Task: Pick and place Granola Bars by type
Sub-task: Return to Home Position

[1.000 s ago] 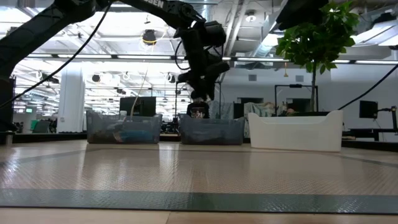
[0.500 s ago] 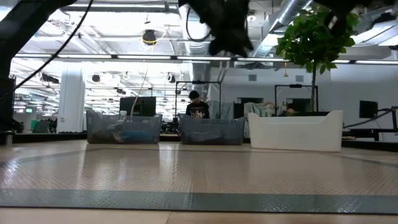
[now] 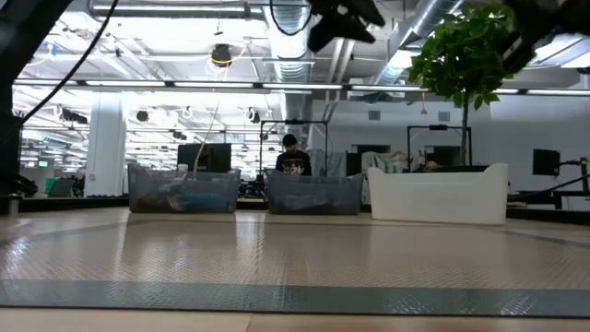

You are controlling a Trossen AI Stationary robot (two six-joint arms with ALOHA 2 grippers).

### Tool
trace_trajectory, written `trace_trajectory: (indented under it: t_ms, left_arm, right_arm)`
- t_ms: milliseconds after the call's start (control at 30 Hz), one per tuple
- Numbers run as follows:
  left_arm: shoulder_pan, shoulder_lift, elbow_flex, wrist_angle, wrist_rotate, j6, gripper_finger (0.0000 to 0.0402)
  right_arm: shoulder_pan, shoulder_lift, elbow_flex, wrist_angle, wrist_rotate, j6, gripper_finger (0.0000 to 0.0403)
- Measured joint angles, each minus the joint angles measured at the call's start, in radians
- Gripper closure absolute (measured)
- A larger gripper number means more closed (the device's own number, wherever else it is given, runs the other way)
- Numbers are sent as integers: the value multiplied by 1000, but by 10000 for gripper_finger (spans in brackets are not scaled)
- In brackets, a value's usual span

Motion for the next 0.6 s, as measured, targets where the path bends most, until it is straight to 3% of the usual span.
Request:
trace_trajectory:
  t_ms: [200, 600]
  left_arm:
    - [-8, -29, 0, -5, 1, -57, 258]
    - [-34, -62, 0, -12, 0, -2, 258]
  right_arm:
    - [-58, -32, -64, 21, -57, -12, 274]
    - [-184, -41, -89, -45, -138, -85, 274]
